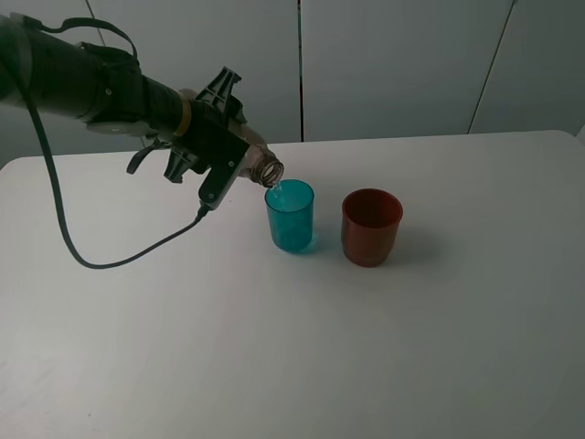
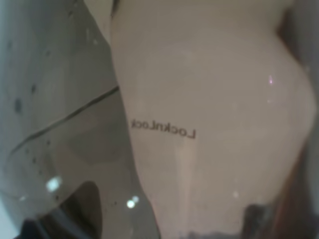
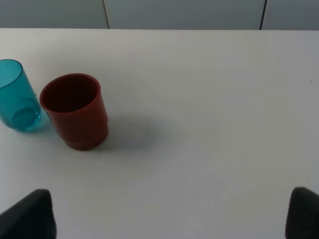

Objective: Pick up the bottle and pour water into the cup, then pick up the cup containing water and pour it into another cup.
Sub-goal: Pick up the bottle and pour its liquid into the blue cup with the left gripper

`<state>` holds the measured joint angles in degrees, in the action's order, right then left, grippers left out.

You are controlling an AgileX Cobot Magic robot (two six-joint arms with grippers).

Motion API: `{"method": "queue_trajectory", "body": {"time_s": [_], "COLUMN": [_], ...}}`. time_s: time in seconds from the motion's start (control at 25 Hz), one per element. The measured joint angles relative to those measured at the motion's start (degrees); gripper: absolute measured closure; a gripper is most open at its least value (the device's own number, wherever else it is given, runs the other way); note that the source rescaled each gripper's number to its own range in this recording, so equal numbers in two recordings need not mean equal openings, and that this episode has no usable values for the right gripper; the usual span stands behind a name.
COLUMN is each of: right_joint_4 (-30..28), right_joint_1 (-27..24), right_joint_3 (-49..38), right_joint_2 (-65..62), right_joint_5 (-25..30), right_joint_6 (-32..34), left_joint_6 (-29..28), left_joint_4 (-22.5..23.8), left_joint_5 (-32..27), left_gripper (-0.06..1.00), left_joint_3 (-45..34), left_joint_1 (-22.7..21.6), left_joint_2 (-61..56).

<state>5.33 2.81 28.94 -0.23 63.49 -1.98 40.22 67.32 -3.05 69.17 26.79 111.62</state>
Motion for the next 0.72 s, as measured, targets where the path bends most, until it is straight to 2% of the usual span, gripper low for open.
{"method": "queue_trajectory", "body": {"time_s": [0.52,0.72], "right_joint_4": [0.0,0.0], "right_joint_1": [0.0,0.0], "right_joint_3": [0.0,0.0], "right_joint_2": [0.0,0.0], "right_joint_5": [0.0,0.0], "right_joint_6": [0.0,0.0], "left_joint_6": [2.0,2.0], "left_joint_4": [0.0,0.1], "left_joint_5": [1.6,2.4], "left_gripper": [0.93,0.93], "left_joint_3": [0.3,2.7], "left_joint_1": [0.0,0.0], "left_joint_2": [0.0,0.0]}}
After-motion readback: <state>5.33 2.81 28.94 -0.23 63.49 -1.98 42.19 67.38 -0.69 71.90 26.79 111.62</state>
